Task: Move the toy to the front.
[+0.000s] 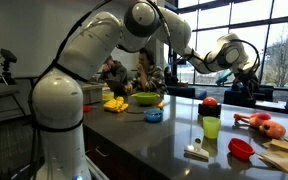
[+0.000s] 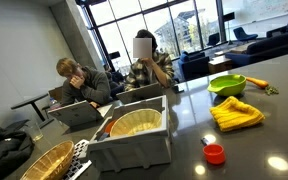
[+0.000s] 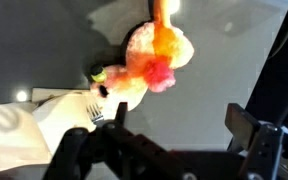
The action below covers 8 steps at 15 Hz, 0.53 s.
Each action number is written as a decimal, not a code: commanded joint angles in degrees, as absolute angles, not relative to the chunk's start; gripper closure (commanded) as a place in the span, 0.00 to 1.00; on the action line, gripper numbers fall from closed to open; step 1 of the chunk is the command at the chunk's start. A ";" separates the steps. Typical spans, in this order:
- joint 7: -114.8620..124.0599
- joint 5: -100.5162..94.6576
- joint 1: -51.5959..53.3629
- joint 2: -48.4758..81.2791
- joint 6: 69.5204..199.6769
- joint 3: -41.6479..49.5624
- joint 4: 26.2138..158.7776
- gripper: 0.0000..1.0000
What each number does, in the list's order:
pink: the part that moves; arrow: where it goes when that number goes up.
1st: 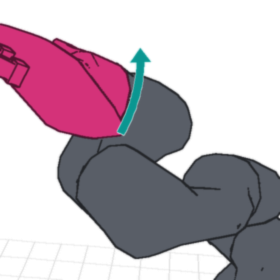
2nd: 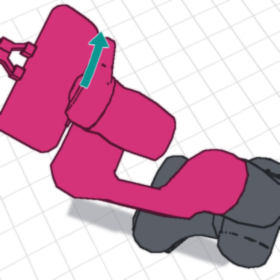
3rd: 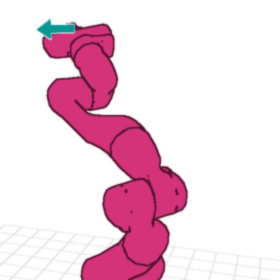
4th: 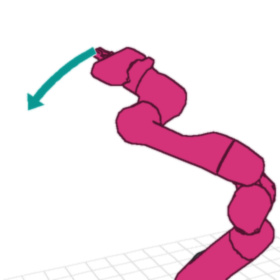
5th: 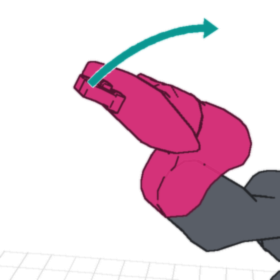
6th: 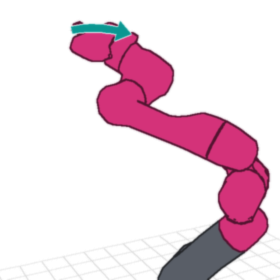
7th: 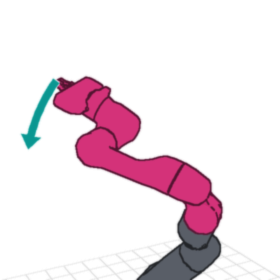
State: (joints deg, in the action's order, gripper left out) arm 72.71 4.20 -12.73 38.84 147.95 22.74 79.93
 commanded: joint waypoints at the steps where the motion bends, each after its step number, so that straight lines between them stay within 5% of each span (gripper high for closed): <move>1: 79.64 2.13 -12.52 43.74 145.99 25.69 75.03 0.00; 8: 80.35 1.68 -14.01 45.21 128.82 23.48 69.82 0.00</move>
